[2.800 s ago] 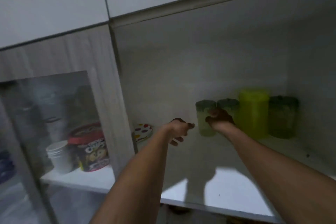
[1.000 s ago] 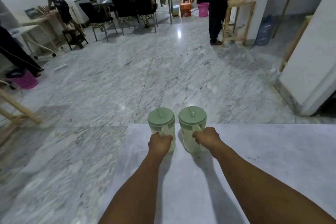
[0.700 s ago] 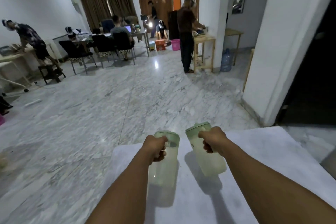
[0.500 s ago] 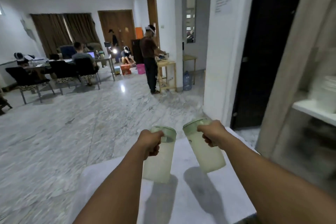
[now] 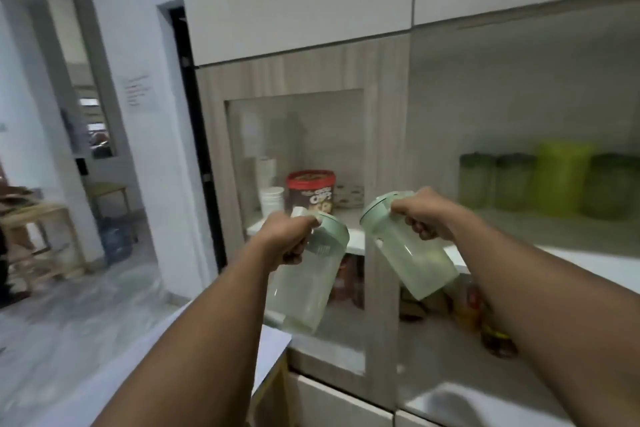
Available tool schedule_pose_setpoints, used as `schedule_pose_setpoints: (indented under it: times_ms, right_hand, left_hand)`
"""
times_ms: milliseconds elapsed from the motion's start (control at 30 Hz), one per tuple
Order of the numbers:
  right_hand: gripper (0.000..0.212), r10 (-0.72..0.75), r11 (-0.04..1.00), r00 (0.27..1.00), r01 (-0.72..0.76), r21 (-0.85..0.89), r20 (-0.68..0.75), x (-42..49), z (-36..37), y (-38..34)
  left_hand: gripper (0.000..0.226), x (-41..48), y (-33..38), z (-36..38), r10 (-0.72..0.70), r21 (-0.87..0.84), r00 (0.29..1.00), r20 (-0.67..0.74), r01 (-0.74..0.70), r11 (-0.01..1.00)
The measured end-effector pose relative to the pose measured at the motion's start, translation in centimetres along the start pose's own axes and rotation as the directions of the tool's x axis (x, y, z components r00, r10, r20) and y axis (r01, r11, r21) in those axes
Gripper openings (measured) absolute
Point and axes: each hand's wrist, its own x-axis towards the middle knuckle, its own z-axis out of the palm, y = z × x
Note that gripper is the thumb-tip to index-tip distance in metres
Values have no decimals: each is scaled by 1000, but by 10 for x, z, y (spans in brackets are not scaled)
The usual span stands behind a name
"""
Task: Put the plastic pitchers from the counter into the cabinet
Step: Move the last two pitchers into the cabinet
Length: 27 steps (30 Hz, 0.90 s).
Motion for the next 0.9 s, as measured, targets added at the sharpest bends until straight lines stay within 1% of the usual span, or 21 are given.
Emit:
schedule_pose_setpoints:
  times_ms: [100, 167, 233, 333, 433, 500, 533, 600, 667, 767, 800, 833, 867, 900]
  right_hand:
    - [16, 51, 999, 983, -49, 17, -176, 1, -93, 30]
    - [14, 83, 996, 956, -73, 43, -280, 6, -144, 52]
    - [13, 109, 993, 923, -84, 85, -368, 16, -185, 79]
    - [16, 162, 981, 843, -83, 173, -513, 50, -236, 125]
    - [14, 176, 966, 758, -10, 258, -628, 94, -270, 172]
    - [11, 214, 955, 717, -12, 295, -664, 118, -289, 207]
    - [13, 231, 955, 700, -31, 294, -675, 127, -296, 224]
    - [11, 250, 950, 676, -35, 309, -693, 146, -317, 252]
    - [18, 265, 944, 676, -35, 329, -688, 167, -340, 280]
    - [25, 324, 903, 692, -21, 430, -646, 188, -358, 316]
    - [26, 343, 883, 691, -7, 469, -637, 195, -361, 327]
    - [25, 355, 877, 691, -12, 481, -630, 201, -364, 332]
    - [23, 351, 874, 696, -3, 486, -626, 207, -367, 337]
    - [23, 346, 880, 700, -10, 476, -625, 211, -370, 339]
  left_hand:
    - [26, 18, 46, 86, 81, -20, 984, 158, -79, 997]
    - [37, 31, 69, 142, 122, -52, 956, 267, -113, 992]
    - [45, 46, 85, 197, 165, -98, 924, 345, -139, 985]
    - [46, 74, 99, 278, 212, -157, 892, 399, -161, 974]
    - [44, 109, 105, 358, 280, -202, 885, 372, -218, 955]
    - [47, 132, 107, 414, 304, -209, 886, 350, -243, 947]
    - [50, 140, 107, 439, 306, -205, 886, 349, -247, 947]
    - [58, 156, 111, 485, 314, -222, 873, 375, -244, 944]
    - [70, 171, 113, 530, 315, -234, 855, 411, -234, 943]
    - [98, 188, 107, 582, 250, -106, 873, 418, -227, 968]
    - [99, 193, 105, 594, 233, -74, 877, 421, -223, 972]
    - [95, 195, 105, 602, 228, -51, 872, 433, -229, 972]
    - [91, 197, 105, 608, 225, -38, 867, 444, -232, 972]
    - [93, 201, 103, 614, 218, -36, 865, 453, -226, 973]
